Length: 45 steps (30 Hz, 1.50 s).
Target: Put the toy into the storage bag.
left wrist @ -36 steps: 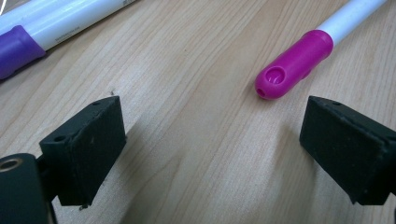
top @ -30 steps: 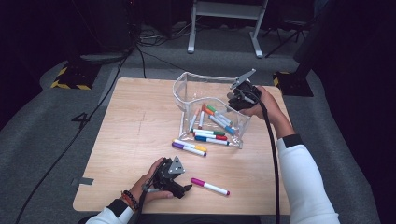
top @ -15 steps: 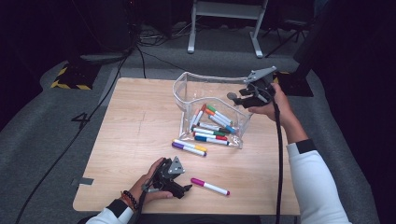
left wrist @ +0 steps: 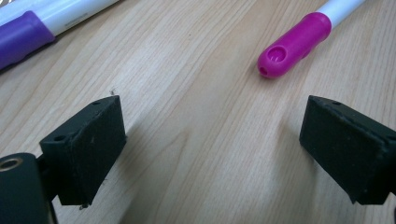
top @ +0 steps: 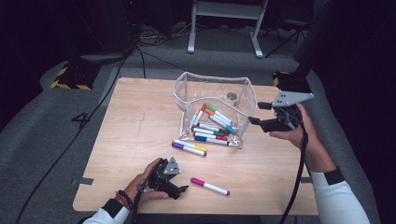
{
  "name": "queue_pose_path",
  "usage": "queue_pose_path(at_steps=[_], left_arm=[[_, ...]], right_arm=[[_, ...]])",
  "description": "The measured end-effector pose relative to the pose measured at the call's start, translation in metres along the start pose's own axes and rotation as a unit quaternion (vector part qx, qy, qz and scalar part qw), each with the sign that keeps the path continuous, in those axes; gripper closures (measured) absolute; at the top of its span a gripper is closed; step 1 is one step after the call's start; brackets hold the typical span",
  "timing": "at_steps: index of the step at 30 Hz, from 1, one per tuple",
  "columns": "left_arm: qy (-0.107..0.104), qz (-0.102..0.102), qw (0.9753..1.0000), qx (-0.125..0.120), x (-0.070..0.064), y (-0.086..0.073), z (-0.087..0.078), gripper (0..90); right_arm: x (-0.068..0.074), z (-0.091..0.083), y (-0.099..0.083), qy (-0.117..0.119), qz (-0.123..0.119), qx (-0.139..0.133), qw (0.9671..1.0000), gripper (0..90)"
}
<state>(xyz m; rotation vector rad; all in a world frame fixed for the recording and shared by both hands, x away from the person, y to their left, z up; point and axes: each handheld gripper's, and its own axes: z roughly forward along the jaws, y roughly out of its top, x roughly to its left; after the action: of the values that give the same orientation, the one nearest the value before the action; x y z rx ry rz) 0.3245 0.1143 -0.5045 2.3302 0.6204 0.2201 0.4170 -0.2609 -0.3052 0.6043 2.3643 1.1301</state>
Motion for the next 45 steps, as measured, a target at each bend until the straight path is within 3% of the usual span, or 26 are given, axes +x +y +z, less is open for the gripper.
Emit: queue_pose_path(at_steps=[1,2,4,6,7,9,10,11,13,14,15,16,17,19,20,21,22,24,27,28,31,33,36,39,40,45], left_arm=[[0.0,-0.001,1.0,-0.001,0.0,-0.001,0.0,7.3],[0.002,-0.004,1.0,0.0,0.0,-0.002,-0.002,7.3],[0.007,-0.007,1.0,0.0,-0.001,-0.003,-0.002,7.3],[0.01,-0.011,0.9999,0.001,-0.001,-0.006,-0.005,7.3],[0.01,-0.01,0.9999,0.0,-0.001,-0.007,-0.006,7.3],[0.011,-0.012,0.9999,0.0,0.0,-0.008,-0.007,7.3],[0.008,-0.009,0.9999,0.0,0.001,-0.01,-0.009,7.3],[0.008,-0.009,0.9999,0.0,0.001,-0.01,-0.009,7.3],[0.006,-0.007,1.0,0.0,0.002,-0.011,-0.01,7.3],[0.005,-0.006,1.0,-0.001,0.002,-0.013,-0.012,7.3],[0.005,-0.006,1.0,-0.001,0.002,-0.013,-0.012,7.3],[0.006,-0.006,1.0,0.0,0.003,-0.014,-0.012,7.3],[0.006,-0.006,1.0,0.0,0.003,-0.014,-0.012,7.3],[0.005,-0.007,1.0,0.0,0.003,-0.014,-0.012,7.2],[0.005,-0.007,1.0,0.0,0.003,-0.014,-0.012,7.2],[0.005,-0.005,1.0,0.0,0.004,-0.014,-0.012,7.0],[0.005,-0.005,1.0,0.0,0.004,-0.014,-0.012,6.8],[0.004,-0.004,1.0,0.002,0.004,-0.013,-0.012,6.0],[0.004,-0.005,1.0,0.003,0.005,-0.013,-0.011,5.2],[0.004,-0.005,1.0,0.004,0.005,-0.013,-0.011,4.9],[0.004,-0.005,1.0,0.003,0.005,-0.013,-0.011,4.4],[0.003,-0.005,1.0,0.004,0.005,-0.012,-0.011,4.1],[0.003,-0.006,1.0,0.004,0.005,-0.012,-0.011,3.6],[0.004,-0.005,1.0,0.004,0.005,-0.012,-0.011,3.7],[0.003,-0.005,1.0,0.004,0.005,-0.012,-0.011,3.7],[0.003,-0.005,1.0,0.004,0.005,-0.012,-0.011,3.6]], right_arm=[[0.006,-0.003,-0.005,-0.001,-0.003,-0.003,1.0,34.5],[0.016,-0.008,-0.015,0.015,0.002,-0.019,0.9997,34.5],[0.021,-0.009,-0.02,0.019,0.004,-0.022,0.9996,34.4],[0.033,-0.008,-0.034,0.027,0.005,-0.025,0.9993,34.5],[0.045,-0.003,-0.047,0.04,0.008,-0.022,0.9989,35.3],[0.049,-0.001,-0.052,0.047,0.009,-0.021,0.9986,35.7],[0.063,0.009,-0.063,0.065,0.009,-0.015,0.9977,36.3],[0.063,0.009,-0.063,0.065,0.009,-0.015,0.9977,36.3],[0.078,0.02,-0.073,0.08,-0.002,-0.002,0.9968,37.2],[0.096,0.034,-0.082,0.101,-0.013,0.011,0.9947,37.8],[0.096,0.034,-0.082,0.101,-0.013,0.011,0.9947,37.8],[0.11,0.045,-0.087,0.124,-0.015,0.015,0.9921,38.2],[0.11,0.045,-0.087,0.124,-0.015,0.015,0.9921,38.2],[0.132,0.066,-0.091,0.153,-0.04,0.032,0.9868,38.7],[0.132,0.066,-0.091,0.153,-0.04,0.032,0.9868,38.7],[0.144,0.08,-0.091,0.181,-0.042,0.041,0.9818,39.0],[0.144,0.08,-0.091,0.181,-0.042,0.041,0.9818,39.0],[0.161,0.099,-0.089,0.201,-0.061,0.051,0.9763,40.5],[0.166,0.108,-0.088,0.207,-0.064,0.055,0.9747,42.6],[0.169,0.118,-0.088,0.216,-0.061,0.063,0.9726,44.5],[0.17,0.126,-0.089,0.216,-0.056,0.066,0.9727,47.0],[0.172,0.132,-0.09,0.222,-0.057,0.072,0.9707,49.9],[0.172,0.14,-0.094,0.215,-0.046,0.071,0.973,57.3],[0.17,0.14,-0.095,0.209,-0.051,0.066,0.9744,63.1],[0.166,0.138,-0.098,0.202,-0.045,0.065,0.9762,72.6],[0.16,0.134,-0.1,0.191,-0.05,0.071,0.9777,75.0]])
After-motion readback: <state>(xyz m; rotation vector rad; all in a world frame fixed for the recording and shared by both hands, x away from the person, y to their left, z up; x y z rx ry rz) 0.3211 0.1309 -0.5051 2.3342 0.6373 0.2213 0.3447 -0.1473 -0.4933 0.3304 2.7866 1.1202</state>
